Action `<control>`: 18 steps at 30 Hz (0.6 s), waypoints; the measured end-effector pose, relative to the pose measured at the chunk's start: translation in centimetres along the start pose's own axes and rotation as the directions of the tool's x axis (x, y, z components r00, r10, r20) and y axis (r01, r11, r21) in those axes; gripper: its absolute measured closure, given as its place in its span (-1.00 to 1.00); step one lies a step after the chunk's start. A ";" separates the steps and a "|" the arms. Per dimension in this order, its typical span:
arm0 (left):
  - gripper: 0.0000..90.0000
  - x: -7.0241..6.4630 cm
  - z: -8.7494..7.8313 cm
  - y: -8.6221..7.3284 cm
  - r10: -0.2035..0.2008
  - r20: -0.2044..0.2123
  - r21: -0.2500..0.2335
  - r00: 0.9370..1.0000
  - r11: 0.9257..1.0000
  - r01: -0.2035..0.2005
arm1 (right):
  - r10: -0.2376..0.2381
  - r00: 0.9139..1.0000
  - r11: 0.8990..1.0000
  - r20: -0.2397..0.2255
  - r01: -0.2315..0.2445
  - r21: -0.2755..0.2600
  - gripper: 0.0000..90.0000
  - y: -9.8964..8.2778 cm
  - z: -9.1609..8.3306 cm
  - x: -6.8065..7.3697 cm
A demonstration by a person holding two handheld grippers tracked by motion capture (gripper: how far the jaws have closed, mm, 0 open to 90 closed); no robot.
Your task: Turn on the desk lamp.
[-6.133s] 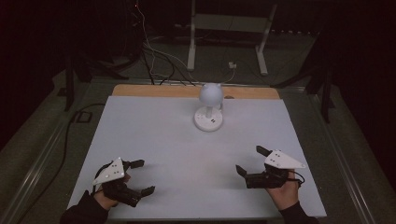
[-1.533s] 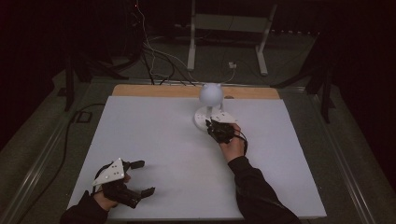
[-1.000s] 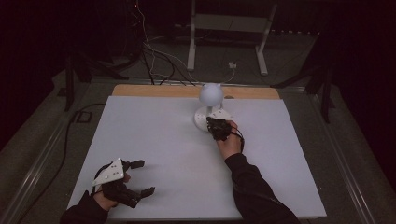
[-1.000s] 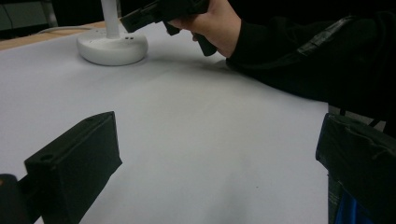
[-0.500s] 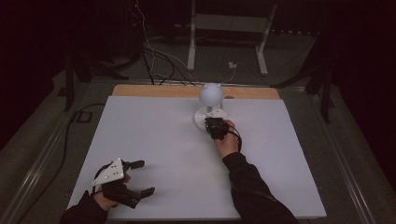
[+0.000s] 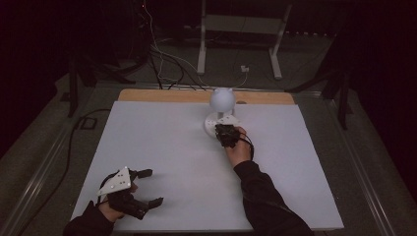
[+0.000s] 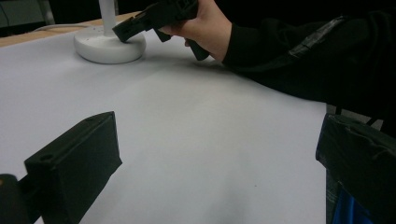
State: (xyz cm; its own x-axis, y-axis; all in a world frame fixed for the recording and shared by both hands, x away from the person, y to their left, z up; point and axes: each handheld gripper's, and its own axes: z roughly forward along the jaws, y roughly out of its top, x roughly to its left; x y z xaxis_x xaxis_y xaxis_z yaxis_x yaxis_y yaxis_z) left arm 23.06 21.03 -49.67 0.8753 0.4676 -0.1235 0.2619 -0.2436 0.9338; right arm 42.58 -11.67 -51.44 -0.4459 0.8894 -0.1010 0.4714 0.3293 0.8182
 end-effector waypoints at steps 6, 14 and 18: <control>-0.99 0.0 0.0 0.0 -0.001 0.001 0.000 1.000 1.000 0.001 | 0.000 1.000 1.000 0.003 0.000 0.000 1.00 0.0 0.0 0.0; -0.99 0.0 0.0 0.0 -0.001 -0.001 0.001 1.000 1.000 0.001 | 0.013 1.000 1.000 -0.020 -0.013 -0.023 0.88 -0.2 0.2 -0.1; -0.99 0.0 0.0 0.0 -0.001 0.000 0.001 1.000 1.000 0.001 | 0.004 1.000 0.999 -0.015 -0.005 -0.054 0.73 -0.1 -0.3 0.0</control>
State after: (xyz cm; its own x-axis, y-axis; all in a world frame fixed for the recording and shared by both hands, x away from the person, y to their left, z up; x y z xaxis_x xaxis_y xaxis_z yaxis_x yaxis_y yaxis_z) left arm 23.10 21.04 -49.67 0.8749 0.4681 -0.1243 0.2632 -0.2442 0.9333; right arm 42.32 -11.74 -51.38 -0.4557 0.8857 -0.0889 0.4316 0.3072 0.8481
